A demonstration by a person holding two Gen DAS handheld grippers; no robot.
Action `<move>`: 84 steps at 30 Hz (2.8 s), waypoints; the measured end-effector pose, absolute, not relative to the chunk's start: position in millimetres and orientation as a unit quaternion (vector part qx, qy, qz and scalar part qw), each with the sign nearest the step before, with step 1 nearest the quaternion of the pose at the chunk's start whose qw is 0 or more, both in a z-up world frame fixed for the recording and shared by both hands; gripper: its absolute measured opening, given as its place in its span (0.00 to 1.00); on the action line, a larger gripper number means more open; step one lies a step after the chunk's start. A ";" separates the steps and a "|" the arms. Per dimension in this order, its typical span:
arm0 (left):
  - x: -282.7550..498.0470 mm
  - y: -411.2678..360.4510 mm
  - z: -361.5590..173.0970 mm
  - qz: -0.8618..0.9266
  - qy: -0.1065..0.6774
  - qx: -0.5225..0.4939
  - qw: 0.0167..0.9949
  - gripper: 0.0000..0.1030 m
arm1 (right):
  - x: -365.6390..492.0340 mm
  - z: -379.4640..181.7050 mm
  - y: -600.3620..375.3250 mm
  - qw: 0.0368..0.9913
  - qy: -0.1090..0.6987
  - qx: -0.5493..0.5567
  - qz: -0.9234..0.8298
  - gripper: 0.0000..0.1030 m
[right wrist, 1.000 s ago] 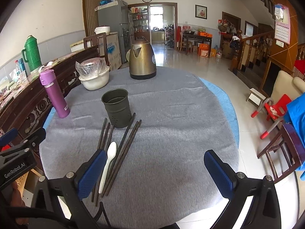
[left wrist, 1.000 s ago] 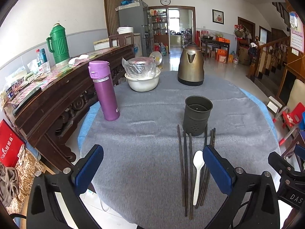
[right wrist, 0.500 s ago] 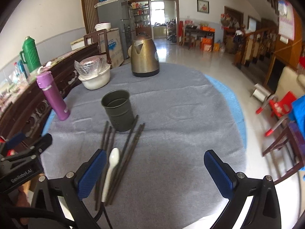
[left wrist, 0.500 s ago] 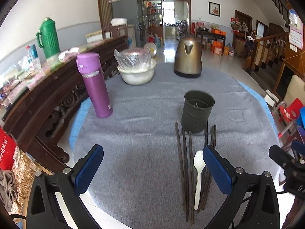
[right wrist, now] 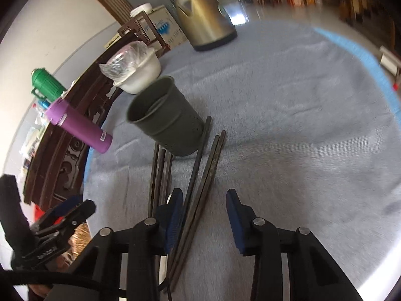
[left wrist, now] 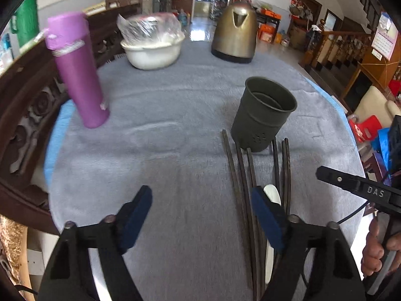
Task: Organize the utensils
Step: 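Lower the right gripper onto a dark chopstick beside the cup and close, then lift the chopstick upright with the right gripper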
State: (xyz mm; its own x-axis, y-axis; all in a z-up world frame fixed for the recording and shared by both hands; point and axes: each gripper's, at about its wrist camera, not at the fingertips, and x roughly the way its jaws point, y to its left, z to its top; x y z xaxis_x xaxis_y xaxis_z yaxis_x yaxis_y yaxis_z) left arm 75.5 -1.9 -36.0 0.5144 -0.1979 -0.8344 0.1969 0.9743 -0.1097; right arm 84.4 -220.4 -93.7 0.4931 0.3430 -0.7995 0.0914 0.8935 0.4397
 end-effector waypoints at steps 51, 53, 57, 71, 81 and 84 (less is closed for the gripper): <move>115.8 4.8 7.8 -0.200 0.442 -0.110 0.868 0.07 | 91.6 -62.2 -258.8 0.852 0.389 0.333 0.112 0.07; 111.5 5.1 23.2 -0.203 0.422 -0.113 0.877 0.07 | 88.0 -48.8 -260.1 0.862 0.369 0.330 0.112 0.07; 109.6 -1.4 42.5 -0.210 0.391 -0.112 0.889 0.07 | 83.7 -27.2 -255.3 0.879 0.345 0.309 0.110 0.07; 94.1 2.6 23.2 -0.188 0.417 -0.128 0.880 0.07 | 160.1 -123.7 -271.9 0.784 0.491 0.367 0.099 0.26; 91.1 6.1 18.5 -0.174 0.422 -0.119 0.882 0.07 | 197.5 -147.1 -251.9 0.778 0.520 0.340 0.090 0.26; 92.2 5.5 16.9 -0.172 0.423 -0.116 0.882 0.07 | 203.6 -153.8 -248.9 0.772 0.530 0.339 0.092 0.24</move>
State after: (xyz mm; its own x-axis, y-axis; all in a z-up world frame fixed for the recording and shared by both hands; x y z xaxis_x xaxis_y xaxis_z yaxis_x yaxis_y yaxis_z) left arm 92.2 5.5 16.9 0.5820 -0.4023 -0.7067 0.2061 0.9136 -0.3504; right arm 203.6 -248.9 -153.8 0.4223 0.5005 -0.7558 0.2175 0.7534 0.6205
